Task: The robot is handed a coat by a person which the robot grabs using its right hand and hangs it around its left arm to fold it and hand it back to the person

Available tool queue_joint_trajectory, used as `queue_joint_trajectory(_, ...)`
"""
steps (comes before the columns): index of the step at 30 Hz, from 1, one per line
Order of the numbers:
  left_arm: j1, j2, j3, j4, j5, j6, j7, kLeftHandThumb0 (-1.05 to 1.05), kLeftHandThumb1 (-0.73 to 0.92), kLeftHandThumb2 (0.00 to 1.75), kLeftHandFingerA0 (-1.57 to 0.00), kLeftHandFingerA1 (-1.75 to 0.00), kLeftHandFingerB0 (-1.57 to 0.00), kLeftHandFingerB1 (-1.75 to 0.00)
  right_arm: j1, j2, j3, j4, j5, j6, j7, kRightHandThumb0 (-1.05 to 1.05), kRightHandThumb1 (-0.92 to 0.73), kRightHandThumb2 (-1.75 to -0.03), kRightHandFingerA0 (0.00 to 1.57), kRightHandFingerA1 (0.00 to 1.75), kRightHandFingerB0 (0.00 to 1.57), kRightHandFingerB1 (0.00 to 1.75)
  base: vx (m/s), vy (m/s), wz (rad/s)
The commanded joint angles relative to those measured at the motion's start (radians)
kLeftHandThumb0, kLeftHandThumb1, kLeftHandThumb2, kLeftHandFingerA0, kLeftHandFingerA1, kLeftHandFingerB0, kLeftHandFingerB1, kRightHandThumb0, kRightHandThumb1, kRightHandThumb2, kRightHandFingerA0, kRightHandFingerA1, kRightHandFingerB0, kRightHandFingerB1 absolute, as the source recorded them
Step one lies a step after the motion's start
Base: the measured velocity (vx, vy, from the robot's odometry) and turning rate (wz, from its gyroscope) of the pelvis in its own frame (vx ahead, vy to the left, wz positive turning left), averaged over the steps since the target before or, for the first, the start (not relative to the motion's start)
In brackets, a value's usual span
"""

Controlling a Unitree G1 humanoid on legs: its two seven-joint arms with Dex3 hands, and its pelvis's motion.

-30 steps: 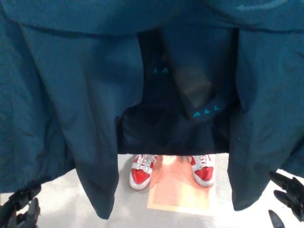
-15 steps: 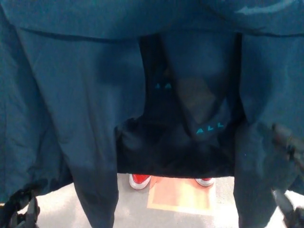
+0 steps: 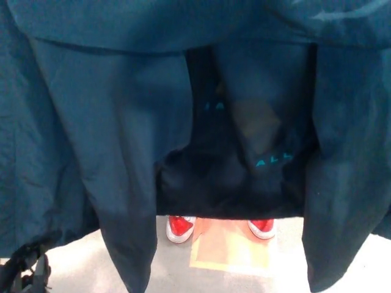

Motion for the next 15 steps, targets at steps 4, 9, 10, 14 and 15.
queue_joint_trajectory(4,0.044,0.032,0.003,0.007,-0.014,-0.032,-0.027,-0.84,0.83,1.11,-0.05,-0.21,-0.06,-0.22,-0.483,-0.231,0.092,0.138,-0.012,0.340,0.174,-0.91,-0.71,-1.10,0.00,0.10,0.00,0.08,0.00,0.000,0.00)
queue_joint_trajectory(9,0.053,0.015,0.031,-0.006,-0.051,0.010,-0.034,-0.82,0.79,1.07,-0.06,-0.23,-0.06,-0.25,-0.652,-0.284,0.240,0.362,-0.115,0.371,0.282,-0.89,-0.73,-1.08,0.01,0.18,0.00,0.11,0.00,0.000,0.00)
queue_joint_trajectory(10,0.054,0.015,0.029,-0.003,-0.048,-0.003,-0.043,-0.82,0.81,1.09,-0.05,-0.22,-0.05,-0.24,-0.685,-0.286,0.269,0.424,-0.117,0.359,0.308,-0.88,-0.73,-1.07,0.00,0.17,0.00,0.12,0.00,0.000,0.00)
queue_joint_trajectory(14,0.061,0.007,0.039,-0.009,-0.060,-0.018,-0.052,-0.75,0.79,1.08,-0.05,-0.26,-0.05,-0.29,-0.833,-0.291,0.407,0.657,-0.195,0.383,0.405,-0.88,-0.72,-1.06,0.00,0.16,0.00,0.09,0.00,0.000,0.00)
queue_joint_trajectory(15,0.058,0.005,0.036,-0.012,-0.055,-0.016,-0.045,-0.75,0.79,1.08,-0.04,-0.26,-0.04,-0.29,-0.868,-0.291,0.435,0.716,-0.216,0.371,0.425,-0.89,-0.72,-1.07,0.00,0.19,0.00,0.10,0.00,0.000,0.00)
